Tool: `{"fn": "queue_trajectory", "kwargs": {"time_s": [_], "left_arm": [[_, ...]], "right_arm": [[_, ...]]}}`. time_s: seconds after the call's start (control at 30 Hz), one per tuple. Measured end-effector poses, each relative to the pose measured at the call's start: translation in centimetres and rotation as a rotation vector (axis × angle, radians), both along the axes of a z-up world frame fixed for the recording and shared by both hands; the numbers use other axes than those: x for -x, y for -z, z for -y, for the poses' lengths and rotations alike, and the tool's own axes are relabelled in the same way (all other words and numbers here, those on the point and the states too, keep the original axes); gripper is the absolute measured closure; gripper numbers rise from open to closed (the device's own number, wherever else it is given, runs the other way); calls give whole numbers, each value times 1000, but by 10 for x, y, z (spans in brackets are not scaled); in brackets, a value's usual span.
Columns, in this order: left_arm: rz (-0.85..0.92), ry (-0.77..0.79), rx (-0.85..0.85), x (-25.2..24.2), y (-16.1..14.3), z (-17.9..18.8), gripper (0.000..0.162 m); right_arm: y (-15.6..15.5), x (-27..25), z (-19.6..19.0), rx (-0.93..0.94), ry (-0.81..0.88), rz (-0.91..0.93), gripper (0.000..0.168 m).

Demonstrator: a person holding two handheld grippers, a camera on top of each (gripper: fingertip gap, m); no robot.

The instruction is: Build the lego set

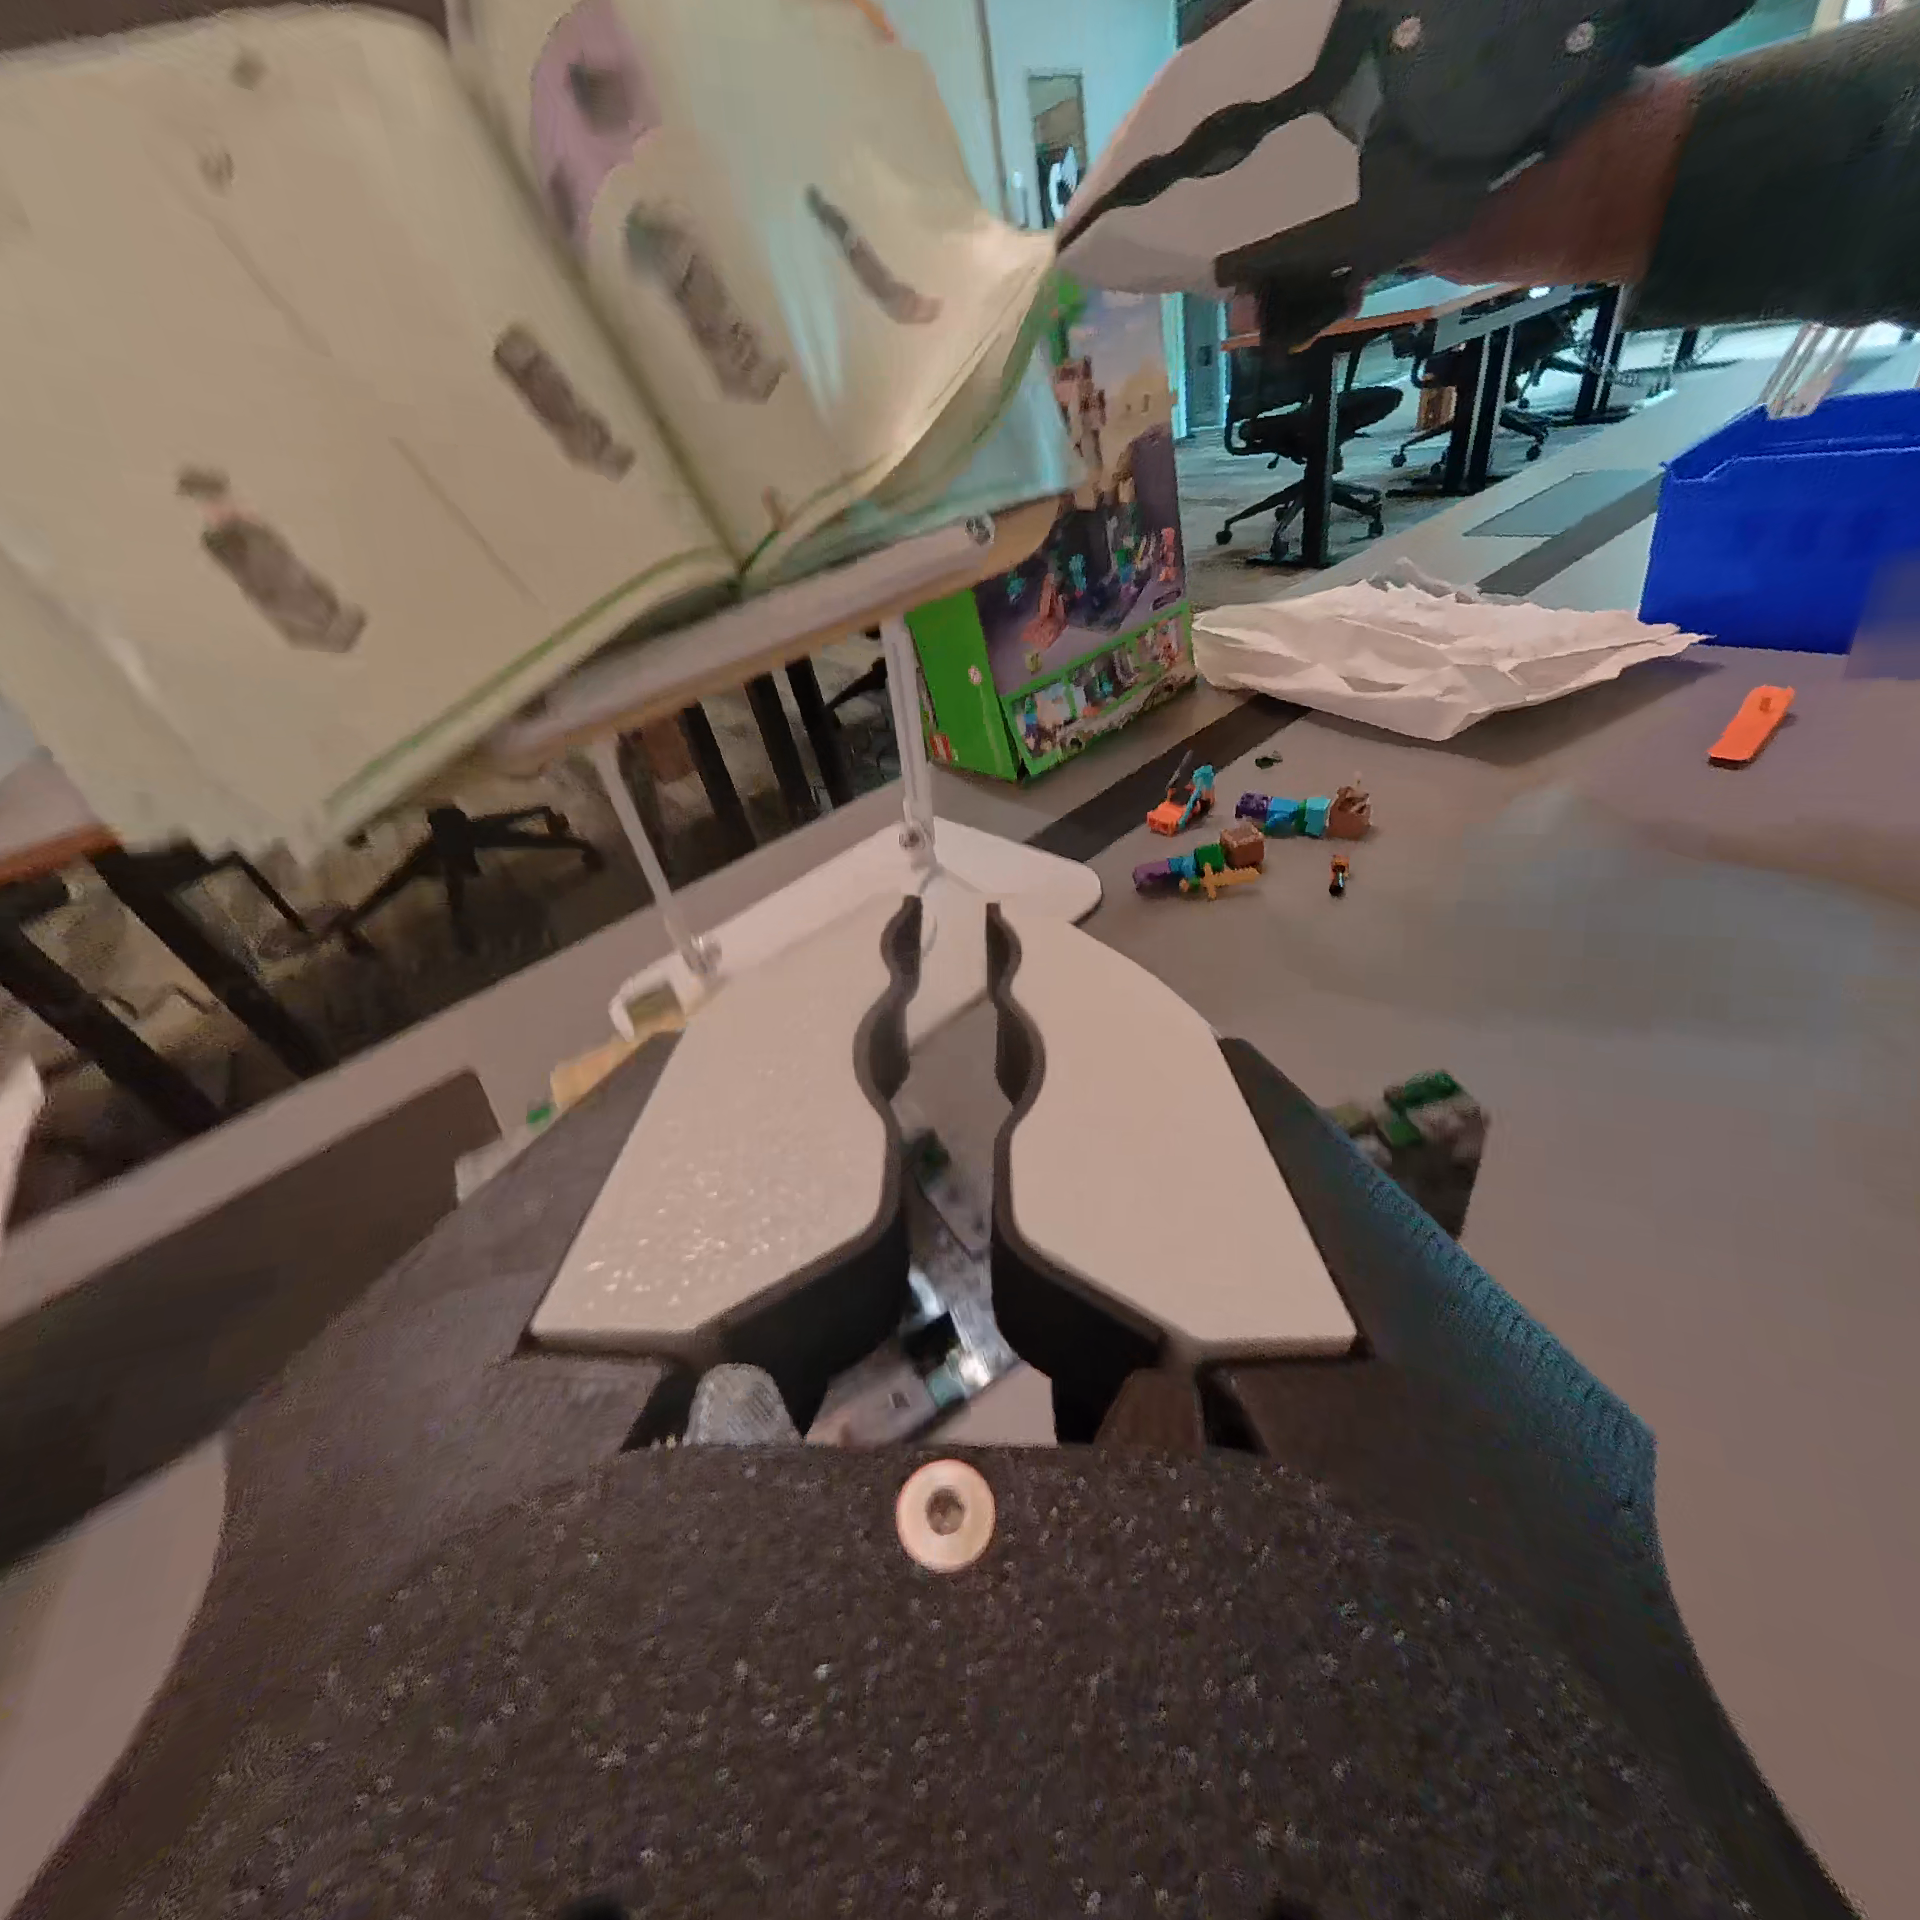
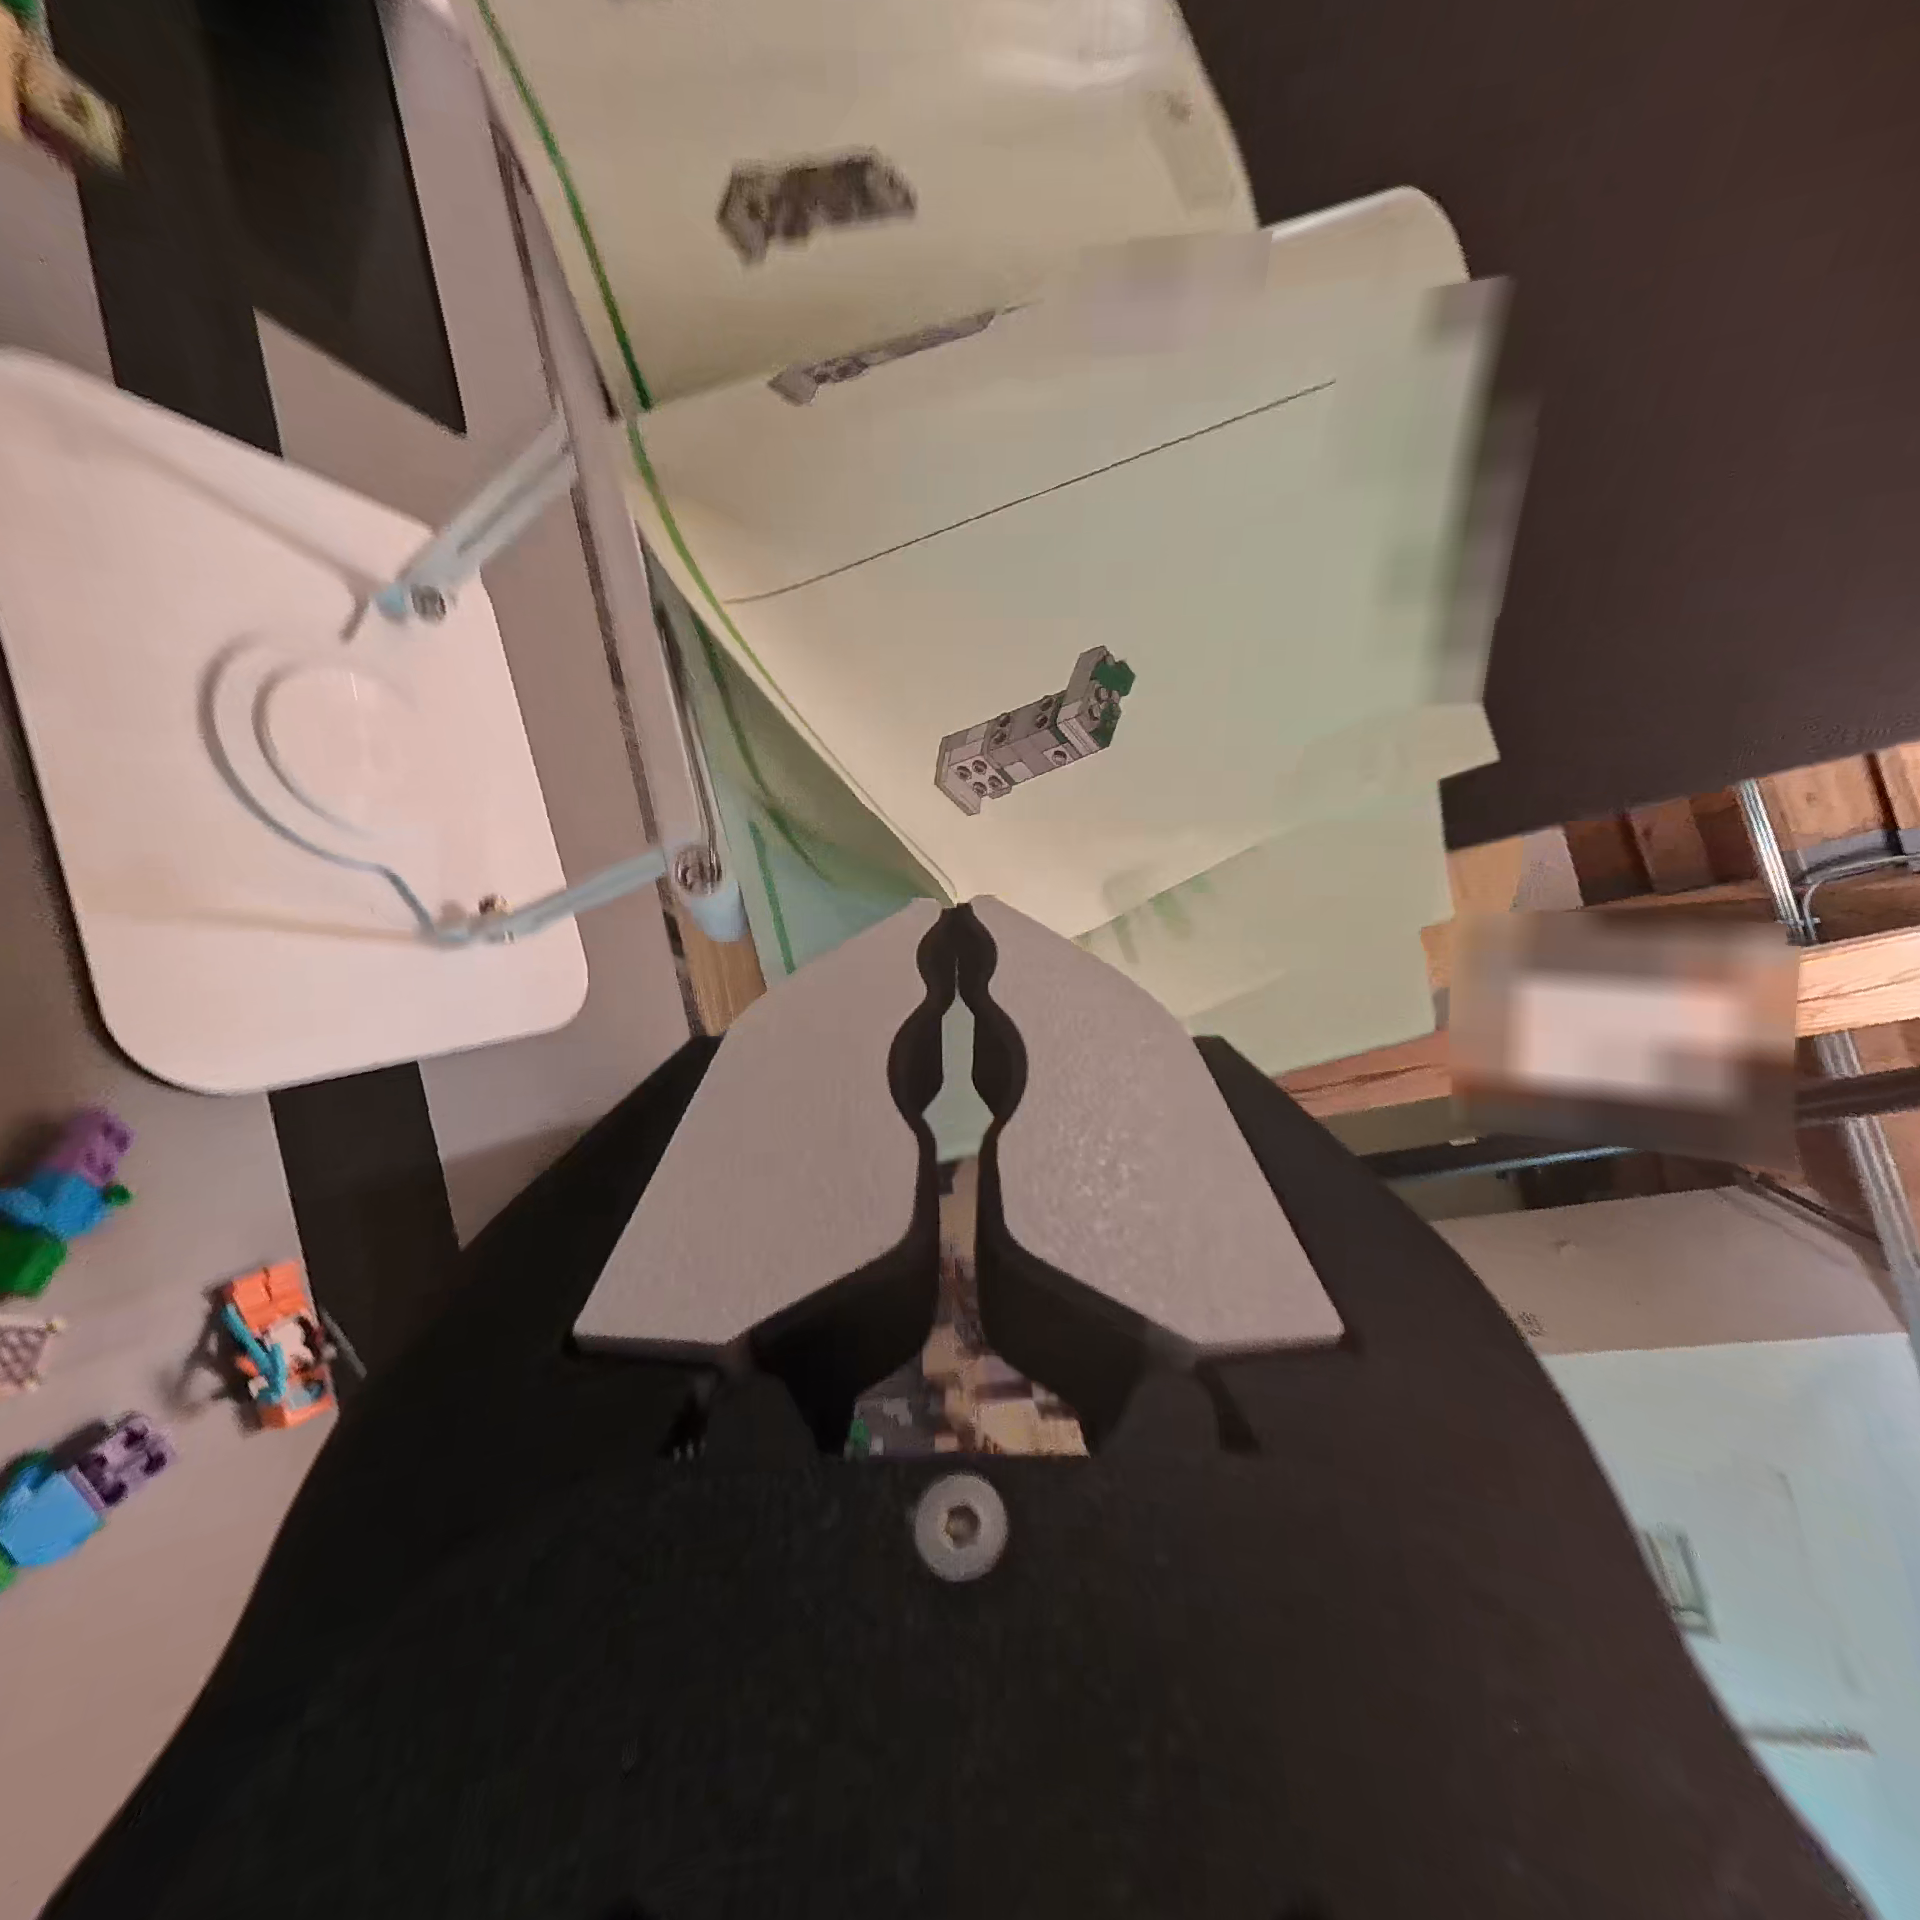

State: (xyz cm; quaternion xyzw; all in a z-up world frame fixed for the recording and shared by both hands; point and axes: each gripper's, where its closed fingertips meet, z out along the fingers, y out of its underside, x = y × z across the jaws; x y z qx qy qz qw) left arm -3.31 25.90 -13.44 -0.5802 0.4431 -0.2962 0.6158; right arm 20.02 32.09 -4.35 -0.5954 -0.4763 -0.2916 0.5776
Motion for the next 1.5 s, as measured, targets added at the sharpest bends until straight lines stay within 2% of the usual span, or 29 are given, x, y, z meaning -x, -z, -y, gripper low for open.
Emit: {"fn": "queue_trajectory", "kwargs": {"time_s": [0.23,0.47,0.6,0.97,1.13,1.3,1.4,1.5], "left_arm": [[-22,55,-155,-51,-60,-5,149],[-77,-27,-296,-82,-88,-30,144],[-108,-95,-348,-93,-92,-50,131],[-143,-189,-449,-109,-95,-76,130],[-114,-233,-470,-105,-102,-82,139],[-61,-272,-475,-89,-105,-82,158],[-31,-304,-413,-74,-99,-89,161],[8,-327,-308,-59,-90,-101,160]], "right_arm": [[-18,38,3,23,-61,-28,168],[-24,58,9,25,-85,-27,168],[-25,69,12,24,-95,-24,168],[-34,101,18,30,-148,-79,168],[-41,118,20,50,-188,-183,168],[-46,133,24,71,-223,-275,168],[-52,139,30,63,-272,-361,168],[-48,133,25,66,-243,-384,168]]}}
